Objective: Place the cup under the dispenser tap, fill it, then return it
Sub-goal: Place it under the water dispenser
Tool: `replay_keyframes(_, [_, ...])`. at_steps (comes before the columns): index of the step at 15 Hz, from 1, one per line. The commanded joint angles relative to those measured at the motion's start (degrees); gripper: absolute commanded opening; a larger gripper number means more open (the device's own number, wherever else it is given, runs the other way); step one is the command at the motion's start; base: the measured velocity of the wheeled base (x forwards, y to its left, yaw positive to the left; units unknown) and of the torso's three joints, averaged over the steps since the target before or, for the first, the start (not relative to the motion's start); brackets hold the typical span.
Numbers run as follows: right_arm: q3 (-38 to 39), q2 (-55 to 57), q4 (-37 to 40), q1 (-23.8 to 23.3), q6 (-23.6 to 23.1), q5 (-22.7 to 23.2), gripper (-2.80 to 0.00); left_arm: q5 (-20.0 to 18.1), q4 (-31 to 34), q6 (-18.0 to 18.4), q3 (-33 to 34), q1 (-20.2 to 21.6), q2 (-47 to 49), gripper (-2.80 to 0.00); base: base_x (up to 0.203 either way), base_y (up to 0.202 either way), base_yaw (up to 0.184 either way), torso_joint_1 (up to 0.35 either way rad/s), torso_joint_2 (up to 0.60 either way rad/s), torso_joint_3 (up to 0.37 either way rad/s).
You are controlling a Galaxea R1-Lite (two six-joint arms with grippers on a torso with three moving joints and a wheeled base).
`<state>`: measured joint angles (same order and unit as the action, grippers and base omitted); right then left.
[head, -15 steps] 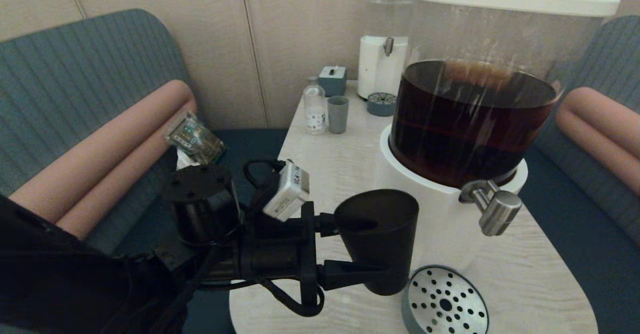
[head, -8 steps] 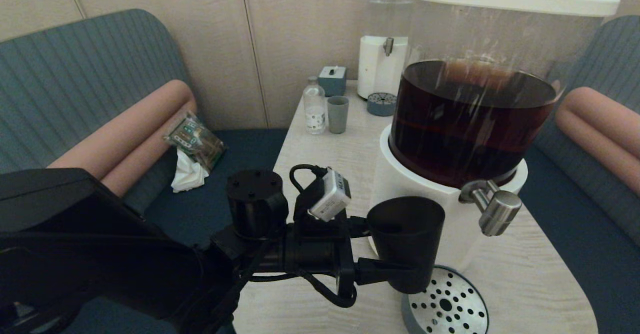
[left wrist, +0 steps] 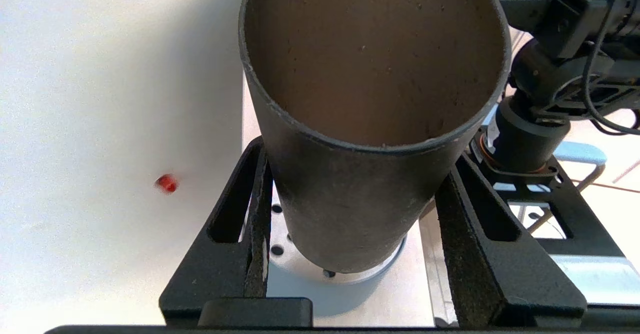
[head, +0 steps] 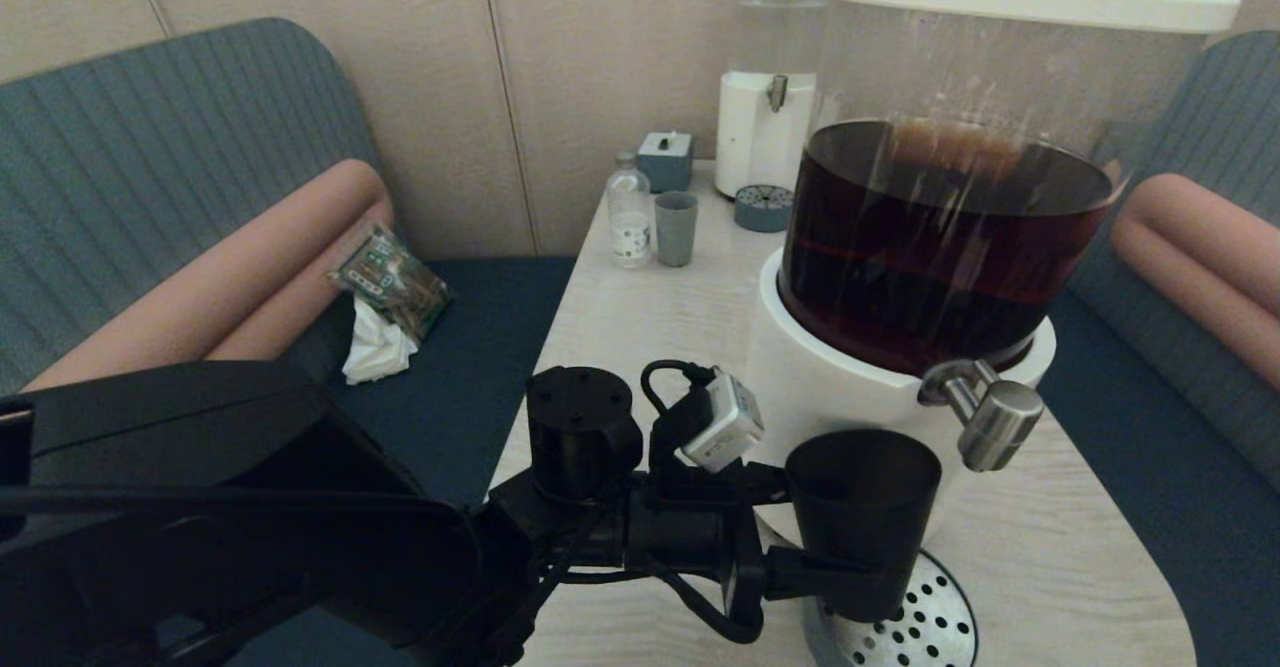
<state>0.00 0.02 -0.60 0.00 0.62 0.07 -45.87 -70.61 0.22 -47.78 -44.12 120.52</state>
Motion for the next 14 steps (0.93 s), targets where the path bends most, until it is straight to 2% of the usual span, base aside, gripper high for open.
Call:
replay_keyframes(1, [0.4,-0.3,0.0,0.0,0.0,0.0,-2.8,0.1,-0.5,-0.1,-1.0,-0.9,1.7,-2.8,0.0,0.0,0.0,0.0,0.0,0.0])
replay_keyframes(7, [0.4,-0.3,0.0,0.0,0.0,0.0,-2.8,1.2,-0.9,-1.1,-2.8,-3.0,4.6,-2.8,0.0,0.0,0.0,0.0,0.0,0.0])
replay_keyframes(14, [0.4,-0.3,0.0,0.0,0.0,0.0,-2.8,1.2,-1.0,-1.3,-4.9,-3.1,6.8,-2.8,0.0,0.0,0.0,0.0,0.0,0.0])
